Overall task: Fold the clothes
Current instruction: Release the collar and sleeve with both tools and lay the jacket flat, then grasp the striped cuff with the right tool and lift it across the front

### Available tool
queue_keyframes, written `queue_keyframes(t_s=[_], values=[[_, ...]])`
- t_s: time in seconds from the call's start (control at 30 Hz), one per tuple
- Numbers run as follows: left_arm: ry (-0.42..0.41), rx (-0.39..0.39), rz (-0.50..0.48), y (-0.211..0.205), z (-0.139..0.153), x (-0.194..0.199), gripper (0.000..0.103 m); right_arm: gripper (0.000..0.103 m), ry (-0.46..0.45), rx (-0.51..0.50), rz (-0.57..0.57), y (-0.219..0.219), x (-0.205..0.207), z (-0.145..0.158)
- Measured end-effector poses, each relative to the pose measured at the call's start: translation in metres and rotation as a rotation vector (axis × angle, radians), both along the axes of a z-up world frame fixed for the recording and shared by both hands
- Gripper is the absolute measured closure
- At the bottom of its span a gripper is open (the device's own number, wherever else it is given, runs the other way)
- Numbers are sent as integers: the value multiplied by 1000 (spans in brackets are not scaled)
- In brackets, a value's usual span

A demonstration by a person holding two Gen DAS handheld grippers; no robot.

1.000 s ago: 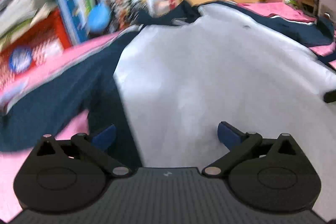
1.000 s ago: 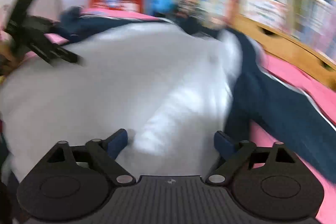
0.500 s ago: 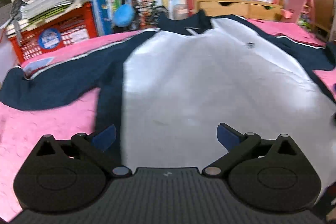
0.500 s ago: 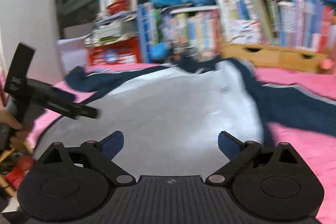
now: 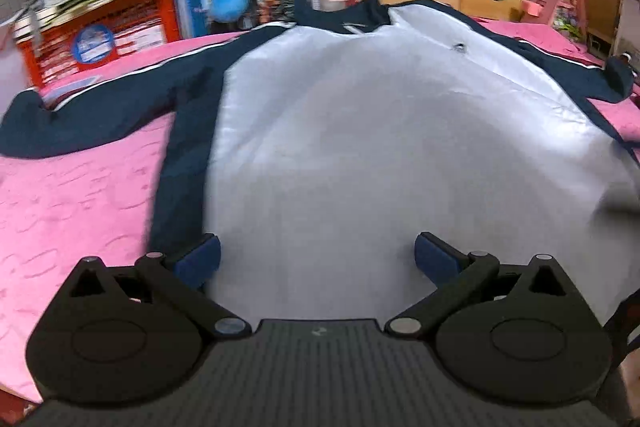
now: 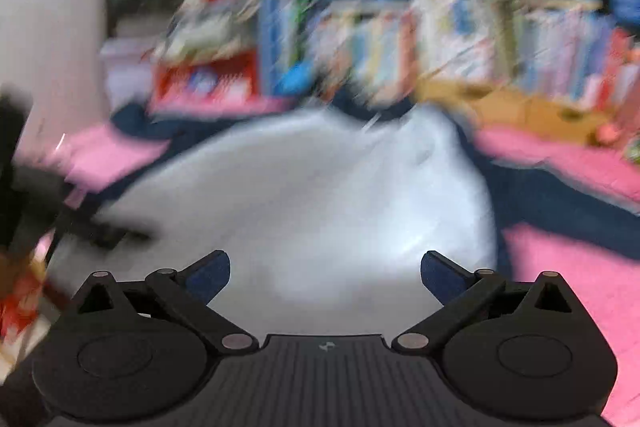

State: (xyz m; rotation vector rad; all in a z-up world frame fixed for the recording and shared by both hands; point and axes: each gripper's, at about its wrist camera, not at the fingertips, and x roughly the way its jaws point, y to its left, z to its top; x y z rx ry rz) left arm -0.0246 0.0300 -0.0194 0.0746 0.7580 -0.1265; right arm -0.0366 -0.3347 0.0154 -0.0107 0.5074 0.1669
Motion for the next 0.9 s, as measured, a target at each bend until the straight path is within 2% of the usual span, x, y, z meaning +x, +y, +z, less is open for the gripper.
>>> queue_keyframes(t_s=[0.1, 0.17, 0.3, 0.47, 0.5, 0.53, 0.57, 0.6, 0.67, 0.7, 0.8, 0.9], values=[[17, -41, 38, 17, 4, -2, 0, 0, -34, 3, -100, -29, 11, 12], [33, -39, 50, 16, 5, 0, 0, 2, -21, -18, -234, -65, 32, 8], [59, 14, 45, 8, 6, 6, 0, 2, 5, -58, -502, -136, 74, 0], [83, -1, 58, 11, 5, 16, 0, 0, 41, -104, -831, -225, 125, -11], [84, -3, 61, 12, 4, 17, 0, 0, 63, -65, -845, -234, 131, -15], [82, -4, 60, 12, 4, 18, 0, 6, 86, -27, -859, -244, 136, -20], [80, -4, 60, 12, 4, 19, 0, 17, 108, 12, -872, -253, 142, -24], [78, -4, 59, 12, 4, 20, 0, 66, 130, 50, -885, -263, 147, -29], [74, -5, 58, 12, 3, 21, 0, 83, 167, 126, -908, -280, 157, -36], [71, -5, 57, 12, 3, 22, 0, 88, 128, 146, -898, -273, 154, -28], [49, -8, 42, 12, 2, 23, 0, 89, -30, 139, -818, -234, 149, 12], [20, -12, 27, 14, 0, 20, 0, 89, -187, 161, -570, -156, 150, 70]])
